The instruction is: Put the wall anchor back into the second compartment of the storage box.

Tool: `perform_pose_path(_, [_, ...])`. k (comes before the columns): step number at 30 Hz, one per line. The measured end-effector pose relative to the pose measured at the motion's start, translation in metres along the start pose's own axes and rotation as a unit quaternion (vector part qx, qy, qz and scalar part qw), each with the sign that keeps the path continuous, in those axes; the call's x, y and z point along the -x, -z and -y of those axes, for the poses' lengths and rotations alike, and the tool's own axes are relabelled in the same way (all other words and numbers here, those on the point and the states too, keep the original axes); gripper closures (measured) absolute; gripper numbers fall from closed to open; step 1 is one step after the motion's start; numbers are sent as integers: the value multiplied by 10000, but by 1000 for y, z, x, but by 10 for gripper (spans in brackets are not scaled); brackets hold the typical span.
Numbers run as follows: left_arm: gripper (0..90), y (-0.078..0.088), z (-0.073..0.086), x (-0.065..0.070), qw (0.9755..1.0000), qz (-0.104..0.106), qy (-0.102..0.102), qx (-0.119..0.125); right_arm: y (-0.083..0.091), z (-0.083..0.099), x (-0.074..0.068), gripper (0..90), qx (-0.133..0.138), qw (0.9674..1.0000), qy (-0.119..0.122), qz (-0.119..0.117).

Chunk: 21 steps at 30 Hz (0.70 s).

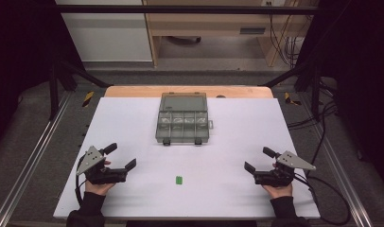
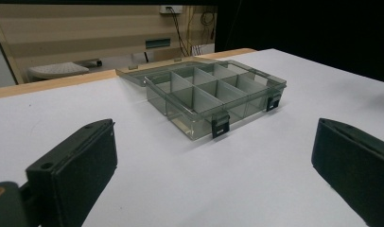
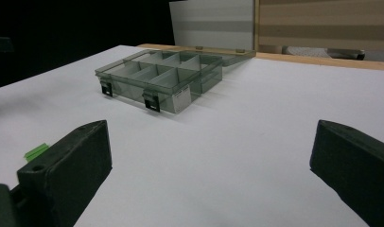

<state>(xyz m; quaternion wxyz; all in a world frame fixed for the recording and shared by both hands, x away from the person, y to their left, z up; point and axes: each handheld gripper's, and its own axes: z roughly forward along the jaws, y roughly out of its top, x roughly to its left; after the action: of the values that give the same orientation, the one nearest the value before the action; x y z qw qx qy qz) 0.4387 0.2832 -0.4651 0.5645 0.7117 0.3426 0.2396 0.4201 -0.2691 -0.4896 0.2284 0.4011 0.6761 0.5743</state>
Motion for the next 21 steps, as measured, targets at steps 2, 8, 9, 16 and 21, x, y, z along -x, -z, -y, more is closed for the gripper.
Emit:
perform_pose_path(2, [4,0,-1,0,10000,-10,-6,-1,0,0,0,2,5,10000,3,-5])
perform_pose_path(8, [7,0,-4,3,10000,-4,16,-10,0,0,0,3,25,10000,-7,-10])
perform_pose_path(9, [7,0,-4,3,10000,-4,16,-10,0,0,0,3,25,10000,-7,-10])
perform_pose_path(16, [7,-7,-10,15,9998,36,-32,-167,1,-1,0,3,51,10000,-3,4])
perform_pose_path(21, [7,-13,-13,26,9996,124,-49,-253,1,0,0,2,33,10000,12,5])
